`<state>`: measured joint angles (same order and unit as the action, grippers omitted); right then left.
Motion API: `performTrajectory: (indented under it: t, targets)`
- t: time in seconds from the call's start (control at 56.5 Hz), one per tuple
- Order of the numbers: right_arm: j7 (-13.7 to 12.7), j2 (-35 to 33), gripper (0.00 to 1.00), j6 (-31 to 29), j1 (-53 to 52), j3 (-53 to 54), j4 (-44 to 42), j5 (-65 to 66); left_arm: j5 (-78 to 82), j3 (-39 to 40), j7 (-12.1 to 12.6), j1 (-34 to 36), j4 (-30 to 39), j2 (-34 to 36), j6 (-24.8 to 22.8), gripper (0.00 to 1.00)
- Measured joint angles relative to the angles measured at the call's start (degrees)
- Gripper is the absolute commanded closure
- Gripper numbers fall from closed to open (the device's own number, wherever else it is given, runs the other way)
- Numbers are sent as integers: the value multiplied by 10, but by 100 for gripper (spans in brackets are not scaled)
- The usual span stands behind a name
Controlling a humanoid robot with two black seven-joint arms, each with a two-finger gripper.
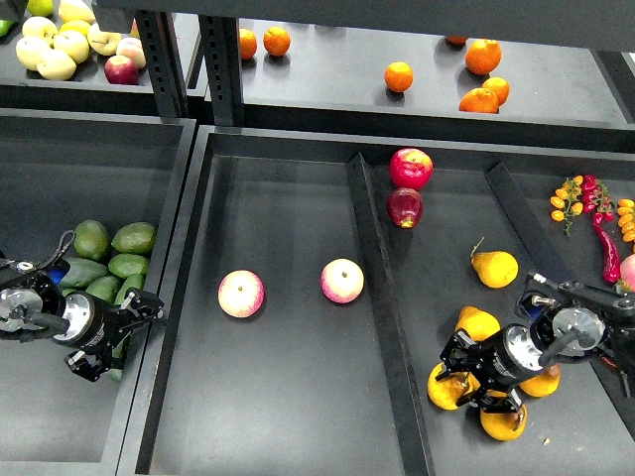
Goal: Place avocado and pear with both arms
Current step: 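Lower the pear among the other pears and open the right gripper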
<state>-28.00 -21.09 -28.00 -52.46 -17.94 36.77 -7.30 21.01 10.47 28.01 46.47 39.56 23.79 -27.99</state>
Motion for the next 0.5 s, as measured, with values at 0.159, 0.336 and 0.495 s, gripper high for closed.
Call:
performTrajectory:
  t: [0.159, 0.336, 0.495]
  targets:
    - [0, -1, 68, 0, 3, 3, -8, 14, 0, 0, 0, 0, 0, 0, 0, 0]
    - [0, 0, 56, 0, 3, 5, -13, 34, 0, 0, 0, 0, 0, 0, 0, 0]
    - [0, 7, 26, 0, 0, 7, -22, 44, 0, 0, 0, 0, 0, 0, 0, 0]
